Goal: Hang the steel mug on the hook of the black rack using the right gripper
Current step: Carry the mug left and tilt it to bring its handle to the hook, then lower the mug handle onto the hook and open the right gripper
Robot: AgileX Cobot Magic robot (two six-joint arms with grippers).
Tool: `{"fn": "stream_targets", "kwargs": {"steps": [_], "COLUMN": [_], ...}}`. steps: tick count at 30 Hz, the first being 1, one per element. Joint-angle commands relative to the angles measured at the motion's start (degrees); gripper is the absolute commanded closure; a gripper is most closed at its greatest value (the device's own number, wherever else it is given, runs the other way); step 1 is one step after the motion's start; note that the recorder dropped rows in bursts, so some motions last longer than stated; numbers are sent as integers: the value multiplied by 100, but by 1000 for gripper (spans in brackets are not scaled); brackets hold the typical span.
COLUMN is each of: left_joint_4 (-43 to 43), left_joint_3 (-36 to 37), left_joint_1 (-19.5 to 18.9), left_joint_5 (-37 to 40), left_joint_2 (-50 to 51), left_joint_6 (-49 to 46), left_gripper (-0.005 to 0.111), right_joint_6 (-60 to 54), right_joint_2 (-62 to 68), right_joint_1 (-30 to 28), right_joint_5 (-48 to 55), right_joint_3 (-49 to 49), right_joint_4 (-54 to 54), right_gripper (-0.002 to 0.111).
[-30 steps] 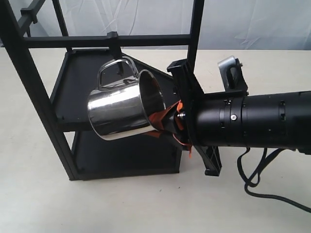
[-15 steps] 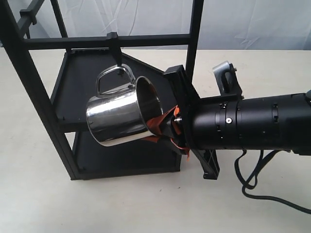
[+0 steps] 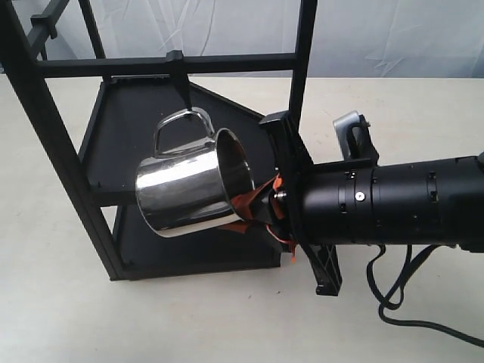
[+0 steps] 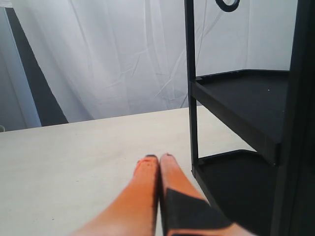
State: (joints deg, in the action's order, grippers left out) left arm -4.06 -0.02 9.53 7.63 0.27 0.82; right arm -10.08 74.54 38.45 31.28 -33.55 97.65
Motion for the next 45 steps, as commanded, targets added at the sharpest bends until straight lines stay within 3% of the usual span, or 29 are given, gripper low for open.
{"fn": "stream_targets", "kwargs": {"steps": [1,15,17,21,25,33,45], "left_joint_4": [-4,-4,-4,-4,-4,-4,-4], "left_joint_3": [2,2,2,2,2,2,2], "left_joint_1": [27,27,27,27,27,27,27], "left_joint_5": [-30,-30,-30,-30,-30,-30,-30], "left_joint_2": [-27,-27,-27,-27,-27,-27,-27], "left_joint_6": [14,14,14,14,14,14,14], "left_gripper": [105,105,105,105,105,105,105], "right_joint_6": [-66,-66,-66,-66,-66,-66,-66], "right_joint_2": [0,0,0,0,0,-104,-834], "right_joint_1": [-11,-11,-11,-11,-11,-11,-11], "right_joint_5": [-321,-577,-577,-597,-597,-478,-1105], "right_joint_3": [75,75,75,75,75,75,75], "right_joint_4": [-531,-725,-725,-751,-751,-916,-1202], "right_gripper": [109,108,100,69,54,54,54]}}
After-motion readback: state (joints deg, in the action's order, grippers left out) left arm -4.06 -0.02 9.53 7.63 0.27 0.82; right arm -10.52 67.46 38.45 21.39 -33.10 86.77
